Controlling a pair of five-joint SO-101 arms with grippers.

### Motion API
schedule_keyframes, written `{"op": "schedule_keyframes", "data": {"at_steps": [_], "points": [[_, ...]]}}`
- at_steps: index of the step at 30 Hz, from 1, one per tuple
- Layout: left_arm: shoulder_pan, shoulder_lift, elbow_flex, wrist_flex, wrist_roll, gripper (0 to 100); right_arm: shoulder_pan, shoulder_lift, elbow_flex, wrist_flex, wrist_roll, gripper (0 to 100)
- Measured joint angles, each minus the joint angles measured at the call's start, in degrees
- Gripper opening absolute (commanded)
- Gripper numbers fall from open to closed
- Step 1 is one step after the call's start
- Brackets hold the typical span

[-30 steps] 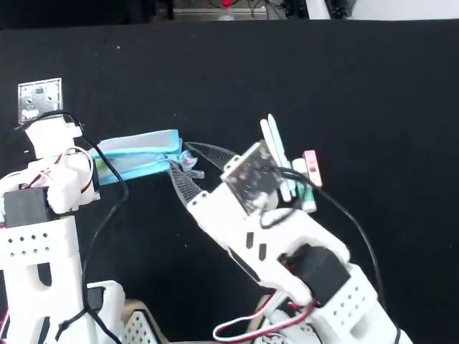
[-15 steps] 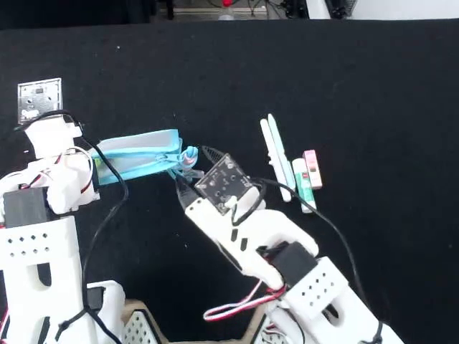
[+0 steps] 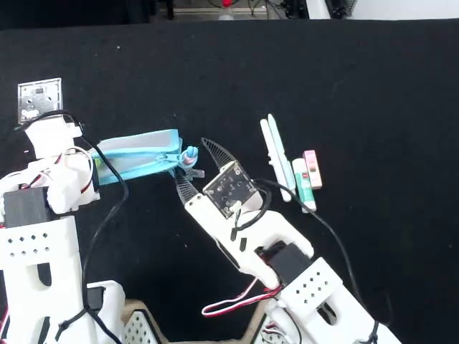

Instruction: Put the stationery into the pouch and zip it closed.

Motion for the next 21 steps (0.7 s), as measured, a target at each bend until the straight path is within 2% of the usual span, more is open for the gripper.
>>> {"op": "schedule_keyframes", "data": {"at_steps": [2,4,12,21], "points": [[0.00,0.00,0.00,0.00,0.00,3,0.09,0.00,0.00,0.00,0.00,1.2],[0.00,0.00,0.00,0.00,0.00,3,0.09,0.00,0.00,0.00,0.00,3.2],[-0.26,0.00,0.00,0.00,0.00,3,1.14,0.00,0.00,0.18,0.00,1.0],[0.18,0.00,0.00,0.00,0.00,3,8.00,-0.44,-5.63,11.08,0.18,1.0]]}}
